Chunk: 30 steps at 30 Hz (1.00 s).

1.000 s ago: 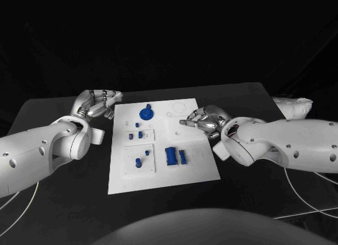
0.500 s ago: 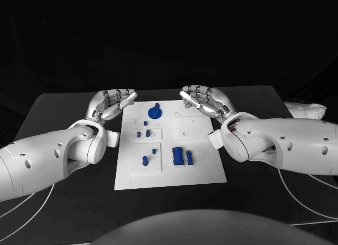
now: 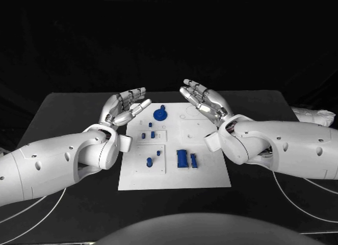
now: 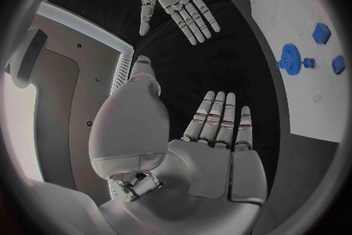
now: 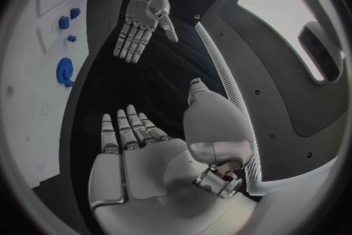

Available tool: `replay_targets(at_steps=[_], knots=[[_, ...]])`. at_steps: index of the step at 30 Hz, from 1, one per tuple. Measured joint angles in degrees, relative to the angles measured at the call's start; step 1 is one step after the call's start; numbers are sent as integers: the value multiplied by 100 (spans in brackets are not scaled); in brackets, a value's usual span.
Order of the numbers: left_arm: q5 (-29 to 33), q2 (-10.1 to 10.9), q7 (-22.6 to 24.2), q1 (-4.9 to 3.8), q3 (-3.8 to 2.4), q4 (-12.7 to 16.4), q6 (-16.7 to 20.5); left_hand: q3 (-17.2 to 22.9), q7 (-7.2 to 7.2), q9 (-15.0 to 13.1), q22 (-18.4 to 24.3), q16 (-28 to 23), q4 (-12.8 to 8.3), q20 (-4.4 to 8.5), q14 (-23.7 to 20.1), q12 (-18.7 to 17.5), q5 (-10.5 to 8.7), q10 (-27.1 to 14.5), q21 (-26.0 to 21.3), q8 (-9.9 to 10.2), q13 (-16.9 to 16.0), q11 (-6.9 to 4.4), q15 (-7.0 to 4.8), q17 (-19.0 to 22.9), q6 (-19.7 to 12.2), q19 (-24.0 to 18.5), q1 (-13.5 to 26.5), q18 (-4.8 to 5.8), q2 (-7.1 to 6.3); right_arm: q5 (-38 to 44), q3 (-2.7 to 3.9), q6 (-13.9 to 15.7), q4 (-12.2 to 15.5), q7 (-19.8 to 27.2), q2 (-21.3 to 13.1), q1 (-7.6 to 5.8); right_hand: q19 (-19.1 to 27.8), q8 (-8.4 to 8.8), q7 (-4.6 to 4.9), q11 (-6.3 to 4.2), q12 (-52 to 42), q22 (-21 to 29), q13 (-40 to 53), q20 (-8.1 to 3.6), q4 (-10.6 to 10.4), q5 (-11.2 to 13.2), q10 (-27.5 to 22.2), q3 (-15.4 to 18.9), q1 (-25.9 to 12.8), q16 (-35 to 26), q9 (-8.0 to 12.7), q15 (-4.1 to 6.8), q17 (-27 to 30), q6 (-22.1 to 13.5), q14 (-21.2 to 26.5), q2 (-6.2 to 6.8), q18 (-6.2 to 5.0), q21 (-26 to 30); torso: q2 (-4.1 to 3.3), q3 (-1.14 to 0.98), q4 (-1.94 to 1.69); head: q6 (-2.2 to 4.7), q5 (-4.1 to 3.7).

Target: Assemble the parts on the task board

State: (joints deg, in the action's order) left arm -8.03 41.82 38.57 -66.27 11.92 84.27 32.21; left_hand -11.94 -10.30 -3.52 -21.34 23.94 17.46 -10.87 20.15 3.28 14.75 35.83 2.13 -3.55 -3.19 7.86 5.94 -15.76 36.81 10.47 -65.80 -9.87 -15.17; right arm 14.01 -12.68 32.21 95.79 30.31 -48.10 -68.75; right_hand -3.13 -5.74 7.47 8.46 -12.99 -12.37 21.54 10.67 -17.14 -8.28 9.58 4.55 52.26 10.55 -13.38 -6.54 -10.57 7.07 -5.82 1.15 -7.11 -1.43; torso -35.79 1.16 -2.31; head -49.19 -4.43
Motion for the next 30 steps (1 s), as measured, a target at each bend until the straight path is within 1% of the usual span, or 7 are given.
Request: replay_targets(at_steps=[9, 11, 12, 14, 17, 23, 30], knots=[[50, -3, 20, 7, 1, 4, 26, 74, 56, 75, 194, -121, -114, 90, -159, -69, -101, -208, -51, 75, 77, -24, -9, 123, -231, -90, 191, 47, 5, -86, 1, -127, -17, 43, 1, 0, 71, -14, -40, -58, 26, 120, -194, -70, 94, 49, -79, -94, -118, -59, 101, 46, 115, -78, 117, -3, 18, 27, 3, -3, -1, -23, -16], [52, 0, 15, 11, -4, 2, 29, 433, 384, 299, 804, -826, -631, 400, -749, -285, -527, -1282, -182, 304, 276, -371, -451, 577, -1345, -400, 2113, 315, 286, -93, 7, -122, -21, 38, 1, 4, 286, 415, -343, -330, 430, 477, -825, -380, 608, 298, -350, -407, -1846, -379, 499, 493, 417, -491, 517, -95, 306, 118, 3, -3, -1, -26, -16], [53, 4, 6, 19, -23, 2, 31, 608, 616, 331, 1105, -1183, -882, 551, -1037, -309, -742, -1812, -193, 335, 302, -652, -550, 804, -1885, -624, 3161, 462, 574, -97, 23, -116, -24, 35, 2, 11, 304, 524, -629, -678, 616, 640, -1113, -526, 848, 659, -557, -440, -2589, -524, 680, 597, 637, -644, 564, -109, 595, 123, 3, -3, -1, -21, -16], [63, 27, -18, 60, -123, 25, 48, 1031, 963, 338, 1421, -1557, -1155, 977, -1338, -310, -1063, -2363, -193, 337, 308, -770, -587, 1041, -2435, -990, 4224, 890, 867, -122, 123, -92, -58, 26, 20, 65, 309, 555, -718, -823, 938, 1084, -1442, -969, 1122, 796, -885, -452, -3440, -958, 993, 626, 987, -699, 582, -116, 675, 123, 6, -3, 1, 2, -11], [114, 82, -87, 174, -365, 122, 124, 1187, 1028, 345, 1927, -1912, -1680, 1066, -1880, -310, -1446, -2882, -193, 337, 311, -787, -596, 1532, -2967, -1042, 5227, 949, 1433, -205, 355, -10, -143, 17, 79, 209, 314, 555, -725, -850, 1268, 1212, -1948, -1038, 1647, 809, -931, -455, -4189, -1037, 1308, 626, 1042, -707, 582, -115, 676, 123, 23, -7, 10, 75, 14], [342, 224, -368, 478, -973, 413, 492, 1188, 1032, 347, 1992, -2374, -1726, 1066, -1986, -310, -1460, -3552, -193, 337, 314, -787, -593, 1571, -3652, -1042, 6179, 949, 1517, -610, 981, 388, -415, -7, 249, 628, 314, 555, -725, -850, 1280, 1230, -2144, -1038, 1692, 809, -931, -457, -5160, -1042, 1332, 626, 1051, -707, 582, -116, 675, 122, 105, -26, 52, 394, 107], [618, 291, -697, 611, -1184, 544, 917, 1188, 1032, 346, 1993, -2374, -1726, 1066, -1986, -310, -1460, -3552, -193, 337, 314, -787, -593, 1571, -3652, -1042, 6536, 948, 1517, -1116, 1263, 892, -579, -47, 333, 853, 315, 555, -725, -850, 1280, 1232, -2149, -1037, 1692, 809, -931, -457, -5194, -1042, 1333, 626, 1053, -707, 582, -113, 675, 122, 268, -69, 133, 971, 285]])
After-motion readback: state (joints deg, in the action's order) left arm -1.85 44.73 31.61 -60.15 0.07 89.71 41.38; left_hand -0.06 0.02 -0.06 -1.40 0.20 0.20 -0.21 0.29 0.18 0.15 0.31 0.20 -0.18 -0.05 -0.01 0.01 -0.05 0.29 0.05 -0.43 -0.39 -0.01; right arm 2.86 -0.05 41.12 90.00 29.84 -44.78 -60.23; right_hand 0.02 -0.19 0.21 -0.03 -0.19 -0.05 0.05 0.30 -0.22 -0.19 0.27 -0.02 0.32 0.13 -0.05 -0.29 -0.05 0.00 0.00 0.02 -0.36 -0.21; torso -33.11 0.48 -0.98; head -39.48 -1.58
